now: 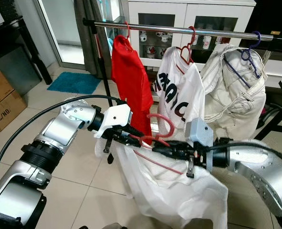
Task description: Hang hanger
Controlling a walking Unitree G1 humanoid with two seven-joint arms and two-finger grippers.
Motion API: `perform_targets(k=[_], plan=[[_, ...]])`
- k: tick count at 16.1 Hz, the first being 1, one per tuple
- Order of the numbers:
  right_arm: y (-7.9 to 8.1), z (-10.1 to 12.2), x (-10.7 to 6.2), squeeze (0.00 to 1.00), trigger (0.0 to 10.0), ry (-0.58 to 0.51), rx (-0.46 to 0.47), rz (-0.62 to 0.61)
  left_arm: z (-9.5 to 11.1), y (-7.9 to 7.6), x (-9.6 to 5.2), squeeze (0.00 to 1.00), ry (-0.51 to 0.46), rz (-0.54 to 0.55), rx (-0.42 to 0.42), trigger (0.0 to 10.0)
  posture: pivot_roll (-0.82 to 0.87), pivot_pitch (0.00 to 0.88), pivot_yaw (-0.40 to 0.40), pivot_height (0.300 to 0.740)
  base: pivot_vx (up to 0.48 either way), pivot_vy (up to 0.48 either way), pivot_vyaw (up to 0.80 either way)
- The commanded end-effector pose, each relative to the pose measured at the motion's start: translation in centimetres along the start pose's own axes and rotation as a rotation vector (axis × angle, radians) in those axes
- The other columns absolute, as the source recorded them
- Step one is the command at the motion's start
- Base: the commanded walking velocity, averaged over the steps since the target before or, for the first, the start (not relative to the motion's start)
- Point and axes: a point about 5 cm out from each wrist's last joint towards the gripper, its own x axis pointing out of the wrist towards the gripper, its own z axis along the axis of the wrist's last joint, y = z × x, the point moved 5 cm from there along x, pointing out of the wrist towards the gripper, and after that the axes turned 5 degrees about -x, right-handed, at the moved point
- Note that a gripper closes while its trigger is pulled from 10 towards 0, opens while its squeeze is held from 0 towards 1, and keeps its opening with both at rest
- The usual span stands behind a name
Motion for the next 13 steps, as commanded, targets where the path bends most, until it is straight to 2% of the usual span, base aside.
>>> perform_targets(k=[1, 5, 7, 8, 9, 11, 13], plan=[[0.2, 0.8, 0.4, 0.00, 10.0, -0.029, -0.015, 0.031, 1.0, 0.1, 0.0, 0.00, -0.030, -0.008, 0.033, 0.0, -0.14, 0.000, 0.070, 0.740, 0.000, 0.000, 0.00], [0.3, 0.8, 0.4, 0.00, 10.0, -0.030, -0.011, 0.035, 1.1, -0.5, -0.1, 0.00, -0.042, -0.042, 0.025, 0.0, -0.13, 0.000, 0.065, 0.740, 0.000, 0.000, 0.00], [0.3, 0.6, 0.2, 0.00, 10.0, -0.026, 0.019, 0.028, 1.3, -1.0, 0.1, 0.00, -0.076, -0.053, -0.007, 0.0, -0.13, 0.000, 0.070, 0.740, 0.000, 0.000, 0.00], [-0.2, 0.5, 0.1, 0.65, 10.0, -0.027, 0.037, -0.001, 1.3, -1.1, 0.2, 0.00, -0.081, -0.054, -0.014, 0.0, -0.13, 0.000, 0.070, 0.740, 0.000, 0.000, 0.00], [-1.0, 0.6, -0.1, 1.00, 10.0, -0.041, 0.061, -0.062, 1.3, -1.3, 0.2, 0.00, -0.099, -0.040, -0.034, 0.0, -0.14, 0.000, 0.069, 0.740, 0.000, 0.000, 0.00], [-1.8, 0.6, -0.8, 1.00, 10.0, -0.043, 0.061, -0.127, 1.3, -1.3, 0.3, 0.00, -0.146, 0.008, -0.075, 0.0, -0.14, 0.000, 0.068, 0.740, 0.000, 0.000, 0.00], [-2.7, 0.6, -1.6, 1.00, 10.0, -0.049, 0.064, -0.204, 0.7, -0.8, 0.5, 0.00, -0.134, 0.080, -0.100, 0.0, -0.14, 0.000, 0.068, 0.740, 0.000, 0.000, 0.00]])
